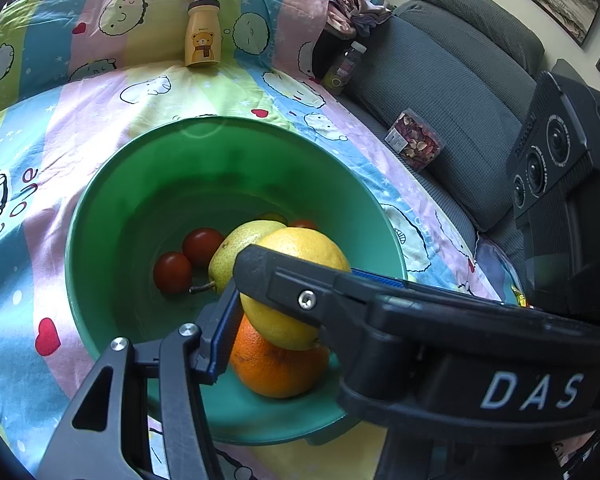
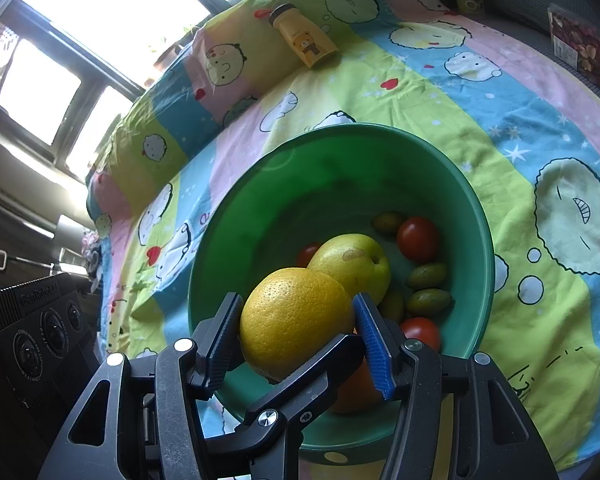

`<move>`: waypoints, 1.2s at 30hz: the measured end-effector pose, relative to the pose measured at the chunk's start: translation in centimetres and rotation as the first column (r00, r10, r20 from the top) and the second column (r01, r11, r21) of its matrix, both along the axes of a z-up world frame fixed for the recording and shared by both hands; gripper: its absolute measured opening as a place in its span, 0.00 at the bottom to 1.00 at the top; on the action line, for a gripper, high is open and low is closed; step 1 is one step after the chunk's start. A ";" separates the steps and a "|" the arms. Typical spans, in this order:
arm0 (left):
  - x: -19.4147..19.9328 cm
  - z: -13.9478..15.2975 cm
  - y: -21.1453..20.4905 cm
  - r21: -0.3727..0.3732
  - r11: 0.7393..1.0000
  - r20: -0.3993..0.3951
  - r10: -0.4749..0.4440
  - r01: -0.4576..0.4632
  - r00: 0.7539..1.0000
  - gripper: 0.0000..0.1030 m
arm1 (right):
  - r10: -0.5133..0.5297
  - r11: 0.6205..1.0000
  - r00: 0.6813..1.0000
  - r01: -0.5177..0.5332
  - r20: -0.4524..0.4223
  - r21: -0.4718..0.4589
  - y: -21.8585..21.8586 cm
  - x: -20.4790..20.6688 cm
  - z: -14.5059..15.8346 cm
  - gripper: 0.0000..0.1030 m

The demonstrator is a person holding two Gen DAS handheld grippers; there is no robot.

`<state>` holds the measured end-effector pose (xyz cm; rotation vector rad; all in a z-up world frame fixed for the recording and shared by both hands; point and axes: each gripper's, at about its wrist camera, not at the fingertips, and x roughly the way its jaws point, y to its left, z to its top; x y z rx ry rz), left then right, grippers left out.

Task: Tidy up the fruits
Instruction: 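Lower the yellow citrus onto the orange in the basin and open both grippers, then withdraw both open grippers up from the basin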

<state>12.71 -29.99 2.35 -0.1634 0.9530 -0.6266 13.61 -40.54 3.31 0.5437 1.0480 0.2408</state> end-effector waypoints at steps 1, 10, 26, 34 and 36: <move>0.0 0.0 -0.1 0.007 1.000 0.000 0.005 -0.005 1.000 0.52 | -0.003 1.000 1.000 0.003 -0.001 -0.003 -0.1 0.0 0.0 0.57; 0.1 -0.3 -0.3 0.032 0.999 0.018 0.037 -0.038 0.999 0.54 | -0.041 0.998 0.999 0.040 -0.015 -0.047 -0.3 -0.2 0.0 0.58; -0.7 0.5 0.3 0.081 0.990 0.008 0.112 -0.112 0.994 0.71 | -0.089 0.995 0.996 0.089 -0.001 -0.045 -1.4 -0.5 0.4 0.64; -2.1 2.2 0.8 0.091 0.987 0.063 0.125 -0.131 0.990 0.77 | -0.119 0.987 0.992 0.123 0.042 -0.104 -1.1 -1.0 1.4 0.74; -2.3 2.7 1.1 0.089 0.985 0.071 0.142 -0.148 0.987 0.83 | -0.127 0.985 0.990 0.133 0.057 -0.108 -1.2 -1.3 1.8 0.75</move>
